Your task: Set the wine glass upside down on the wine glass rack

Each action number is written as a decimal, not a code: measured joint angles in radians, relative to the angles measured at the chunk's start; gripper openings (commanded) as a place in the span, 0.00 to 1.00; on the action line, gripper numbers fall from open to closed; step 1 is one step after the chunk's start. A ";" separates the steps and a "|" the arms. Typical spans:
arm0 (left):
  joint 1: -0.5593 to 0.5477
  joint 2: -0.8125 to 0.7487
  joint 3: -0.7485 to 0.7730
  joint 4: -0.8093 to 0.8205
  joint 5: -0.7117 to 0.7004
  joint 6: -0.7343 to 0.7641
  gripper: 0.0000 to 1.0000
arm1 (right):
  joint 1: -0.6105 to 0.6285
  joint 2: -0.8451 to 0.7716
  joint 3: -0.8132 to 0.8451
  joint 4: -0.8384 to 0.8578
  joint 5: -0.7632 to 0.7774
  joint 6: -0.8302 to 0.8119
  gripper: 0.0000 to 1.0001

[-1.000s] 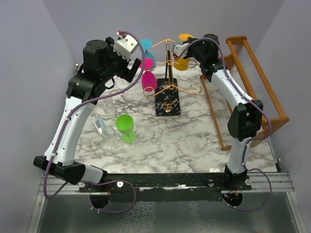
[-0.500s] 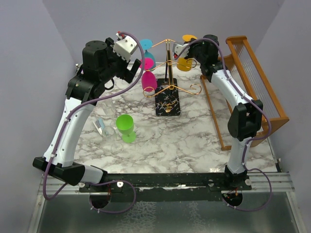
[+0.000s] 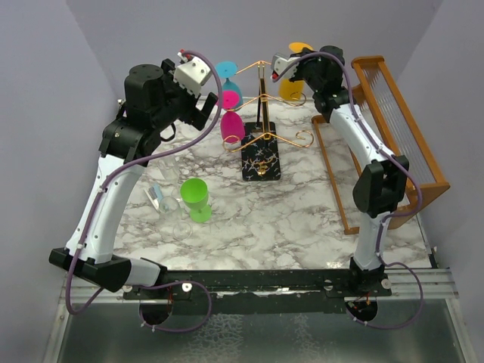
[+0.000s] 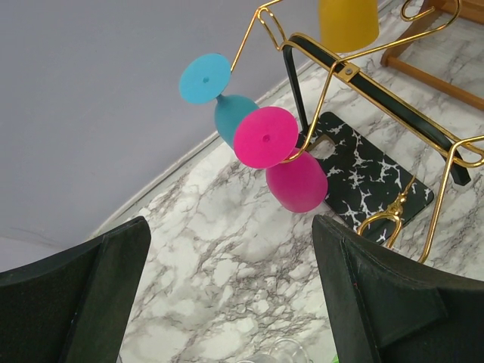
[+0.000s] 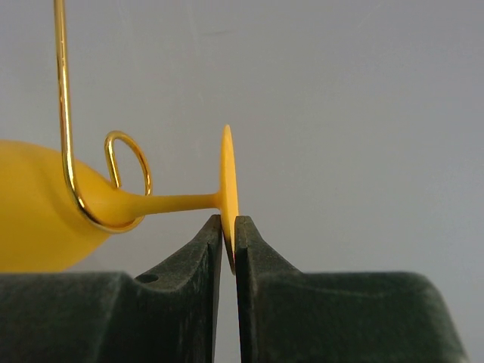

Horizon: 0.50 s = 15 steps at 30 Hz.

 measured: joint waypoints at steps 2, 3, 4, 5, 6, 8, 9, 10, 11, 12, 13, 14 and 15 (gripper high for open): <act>0.000 -0.001 0.000 0.000 0.001 0.000 0.91 | 0.000 0.016 0.021 0.000 0.004 0.005 0.14; 0.000 -0.002 0.000 0.000 0.002 0.000 0.91 | 0.000 0.027 0.030 0.001 0.007 0.006 0.14; 0.000 -0.002 0.000 0.000 0.003 0.000 0.91 | 0.000 0.034 0.036 0.001 0.008 0.008 0.14; 0.001 -0.002 0.000 0.001 0.003 0.000 0.91 | 0.000 0.046 0.045 0.001 0.010 0.010 0.14; 0.002 -0.002 0.000 0.001 0.004 0.000 0.91 | 0.000 0.054 0.051 0.001 0.010 0.013 0.14; 0.003 -0.003 -0.001 0.001 0.005 0.000 0.91 | 0.000 0.069 0.061 0.000 0.010 0.016 0.14; 0.004 -0.003 -0.002 0.001 0.005 0.000 0.91 | 0.000 0.077 0.067 -0.002 0.010 0.017 0.14; 0.005 -0.004 -0.002 0.002 0.005 0.000 0.91 | 0.000 0.085 0.076 -0.002 0.010 0.020 0.15; 0.005 -0.004 -0.002 0.002 0.006 0.000 0.91 | 0.000 0.091 0.082 -0.002 0.010 0.022 0.15; 0.005 -0.004 -0.002 0.002 0.006 0.000 0.91 | 0.000 0.095 0.088 -0.003 0.010 0.024 0.15; 0.005 -0.004 -0.002 0.002 0.007 0.000 0.91 | 0.000 0.100 0.093 -0.003 0.010 0.026 0.15; 0.005 -0.004 -0.002 0.002 0.007 0.000 0.91 | 0.000 0.101 0.095 -0.003 0.010 0.028 0.15; 0.005 -0.004 -0.002 0.002 0.008 0.000 0.91 | 0.000 0.101 0.095 -0.003 0.010 0.031 0.16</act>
